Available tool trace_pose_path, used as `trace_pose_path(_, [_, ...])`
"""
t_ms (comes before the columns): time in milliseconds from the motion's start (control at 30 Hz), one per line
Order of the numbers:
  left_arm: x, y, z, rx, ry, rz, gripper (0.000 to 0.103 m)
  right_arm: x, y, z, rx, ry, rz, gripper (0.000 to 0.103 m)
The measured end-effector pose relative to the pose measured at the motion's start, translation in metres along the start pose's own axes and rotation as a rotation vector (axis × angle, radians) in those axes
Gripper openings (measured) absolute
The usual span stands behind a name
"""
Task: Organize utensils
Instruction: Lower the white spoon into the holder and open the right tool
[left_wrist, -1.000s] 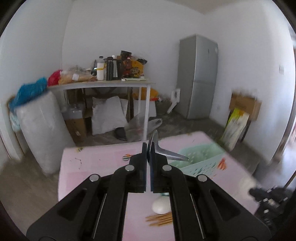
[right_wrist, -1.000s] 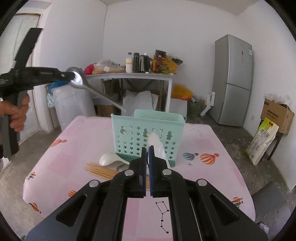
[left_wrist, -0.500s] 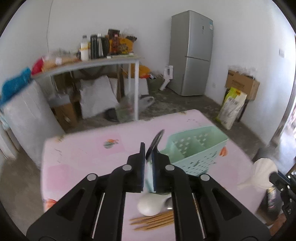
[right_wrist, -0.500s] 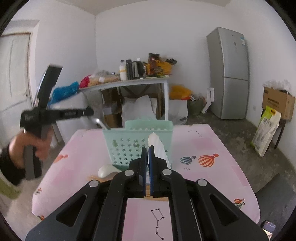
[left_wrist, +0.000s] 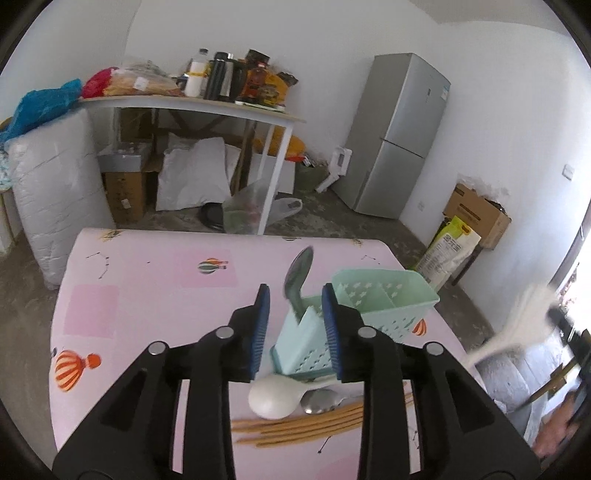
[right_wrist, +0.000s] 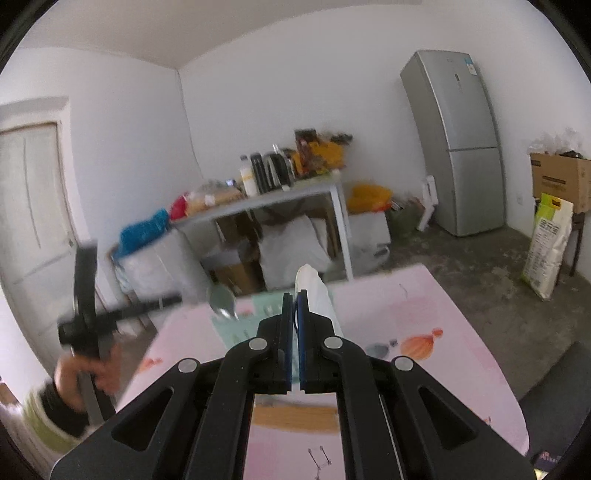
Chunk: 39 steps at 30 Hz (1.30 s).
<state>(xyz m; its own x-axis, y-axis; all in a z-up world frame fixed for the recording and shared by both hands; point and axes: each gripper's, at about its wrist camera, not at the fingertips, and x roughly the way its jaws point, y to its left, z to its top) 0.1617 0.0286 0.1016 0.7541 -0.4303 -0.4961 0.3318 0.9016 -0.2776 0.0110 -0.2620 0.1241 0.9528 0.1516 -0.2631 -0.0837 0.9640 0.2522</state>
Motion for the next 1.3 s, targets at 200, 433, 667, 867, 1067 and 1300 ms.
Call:
trace_pose_path(200, [-0.013,0.005,-0.026,-0.004,0.003,0.037,0.047,0.000,-0.004,0.049,0.039,-0.095,0.129,0.002])
trace_pose_path(433, [-0.019,0.006,-0.060,-0.025,0.032,0.044,0.068,0.040,-0.010,0.074,0.127,-0.116,0.295,0.002])
trace_pose_path(667, [-0.012,-0.001,-0.085,-0.032,0.070,0.059,0.086,0.112,-0.031,0.050,0.222,0.010,0.307,0.002])
trace_pose_path(867, [-0.003,0.002,-0.098,-0.070,0.104,0.051,0.091,0.165,-0.076,-0.005,0.378,0.179,0.219,0.004])
trace_pose_path(1067, [0.005,0.008,-0.104,-0.090,0.135,0.075,0.093,0.151,-0.086,-0.015,0.353,0.151,0.124,0.011])
trace_pose_path(1300, [0.006,0.005,-0.105,-0.057,0.131,0.087,0.094,0.118,-0.077,-0.009,0.278,0.092,0.053,0.012])
